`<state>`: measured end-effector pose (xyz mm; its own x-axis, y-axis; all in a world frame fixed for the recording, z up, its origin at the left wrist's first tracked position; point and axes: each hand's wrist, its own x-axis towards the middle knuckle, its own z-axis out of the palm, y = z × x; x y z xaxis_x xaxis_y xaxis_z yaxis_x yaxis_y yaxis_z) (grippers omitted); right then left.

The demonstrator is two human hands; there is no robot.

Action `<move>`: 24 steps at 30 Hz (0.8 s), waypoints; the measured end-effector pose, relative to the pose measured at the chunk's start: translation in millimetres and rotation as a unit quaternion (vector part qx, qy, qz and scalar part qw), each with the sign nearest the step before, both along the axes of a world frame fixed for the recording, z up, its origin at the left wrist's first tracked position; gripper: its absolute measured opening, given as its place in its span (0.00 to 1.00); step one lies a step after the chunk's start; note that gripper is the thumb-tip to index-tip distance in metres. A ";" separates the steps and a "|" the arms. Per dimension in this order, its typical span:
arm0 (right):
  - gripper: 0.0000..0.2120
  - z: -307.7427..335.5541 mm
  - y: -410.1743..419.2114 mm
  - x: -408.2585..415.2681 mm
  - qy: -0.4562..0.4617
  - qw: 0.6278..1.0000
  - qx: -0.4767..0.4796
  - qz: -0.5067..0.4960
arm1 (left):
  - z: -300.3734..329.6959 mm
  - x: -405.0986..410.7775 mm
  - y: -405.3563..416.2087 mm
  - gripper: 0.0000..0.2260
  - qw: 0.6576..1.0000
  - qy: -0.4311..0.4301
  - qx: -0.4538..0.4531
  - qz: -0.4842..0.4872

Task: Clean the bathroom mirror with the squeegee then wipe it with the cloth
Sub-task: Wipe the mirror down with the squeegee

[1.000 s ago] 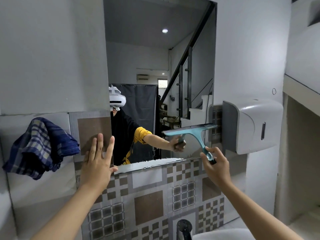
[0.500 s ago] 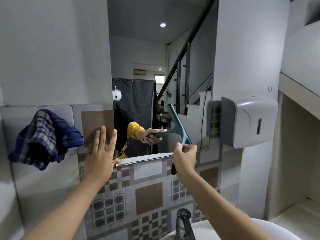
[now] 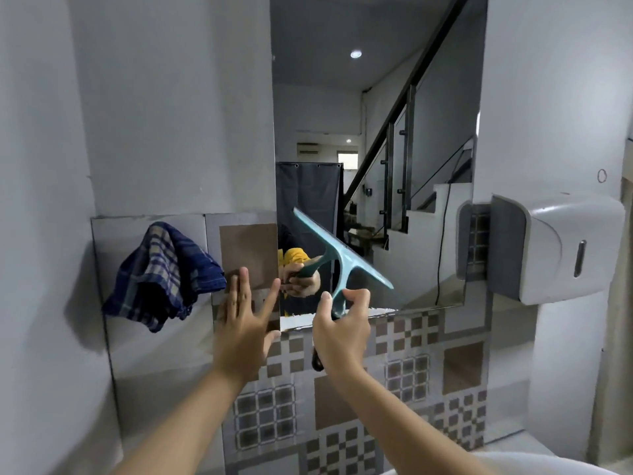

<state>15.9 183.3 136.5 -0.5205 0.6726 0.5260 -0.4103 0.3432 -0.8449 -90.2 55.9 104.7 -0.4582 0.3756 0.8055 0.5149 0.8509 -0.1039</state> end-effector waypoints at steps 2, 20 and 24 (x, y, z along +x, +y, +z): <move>0.08 -6.5 2.1 0.4 0.009 0.999 0.037 -0.009 | 0.0 -1.5 0.2 0.47 1.000 -0.001 0.002 -0.001; 0.14 -46.8 133.0 5.2 -0.030 0.912 0.407 -0.049 | -4.1 -7.3 -1.9 0.37 1.000 0.015 -0.001 0.015; 0.15 -46.2 162.8 8.8 -0.032 0.891 0.446 -0.076 | -5.3 -7.8 -1.7 0.37 1.000 0.020 -0.001 0.015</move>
<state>24.7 346.1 90.3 -0.5074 0.0661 0.8592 -0.2625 0.9378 -0.2272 -98.0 54.2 99.3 -0.4363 0.3637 0.8230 0.4841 0.8659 -0.1260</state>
